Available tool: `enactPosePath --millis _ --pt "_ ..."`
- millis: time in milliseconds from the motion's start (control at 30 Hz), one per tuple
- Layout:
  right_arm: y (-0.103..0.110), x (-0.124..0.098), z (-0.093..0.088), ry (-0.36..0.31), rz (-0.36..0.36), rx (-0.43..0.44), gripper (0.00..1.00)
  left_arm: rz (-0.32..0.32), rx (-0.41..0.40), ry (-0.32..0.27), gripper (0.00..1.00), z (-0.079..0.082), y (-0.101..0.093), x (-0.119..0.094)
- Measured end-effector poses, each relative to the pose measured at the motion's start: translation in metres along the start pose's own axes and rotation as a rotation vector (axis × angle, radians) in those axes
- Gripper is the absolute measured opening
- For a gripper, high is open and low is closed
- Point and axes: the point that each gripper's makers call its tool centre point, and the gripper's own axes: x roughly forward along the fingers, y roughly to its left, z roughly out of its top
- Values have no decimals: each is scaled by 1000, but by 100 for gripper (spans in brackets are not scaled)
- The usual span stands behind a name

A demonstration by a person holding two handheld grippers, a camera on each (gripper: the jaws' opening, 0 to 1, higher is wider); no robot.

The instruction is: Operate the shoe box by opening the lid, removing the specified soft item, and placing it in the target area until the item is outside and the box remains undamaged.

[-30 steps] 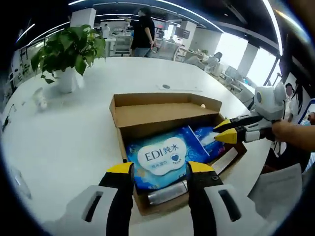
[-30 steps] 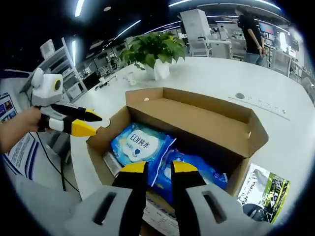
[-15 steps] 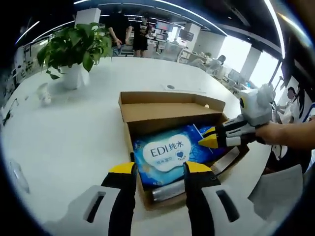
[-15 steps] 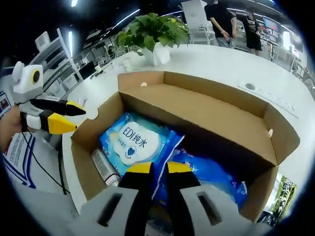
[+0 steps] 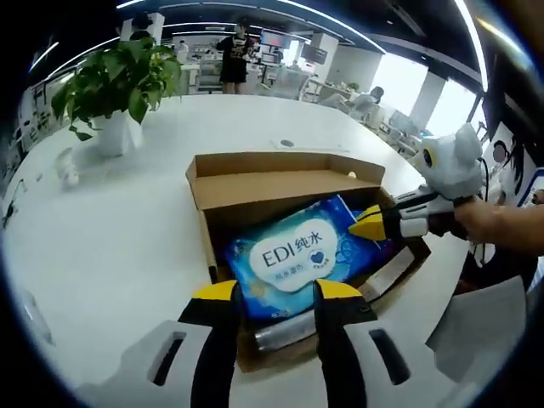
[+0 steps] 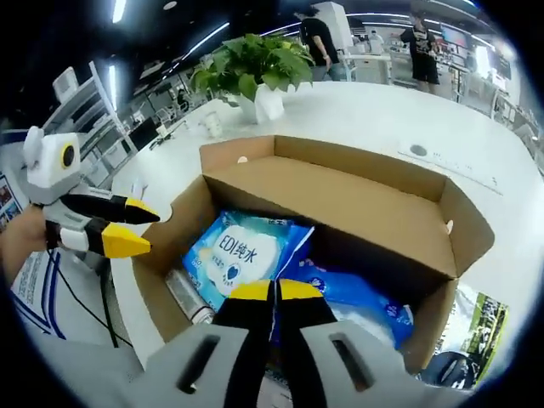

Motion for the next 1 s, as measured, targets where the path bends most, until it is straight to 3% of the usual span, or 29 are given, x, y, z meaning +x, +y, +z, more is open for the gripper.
enactPosePath --millis 267,667,1000 --pt "-15 -19 1 -30 -36 -12 0 -32 42 58 29 1 -15 24" --pt "-25 -22 -5 -36 -65 -34 0 3 35 221 24 -26 -6 57" --pt "-35 -19 -12 -23 -69 -7 0 -11 5 256 20 -38 -9 66"
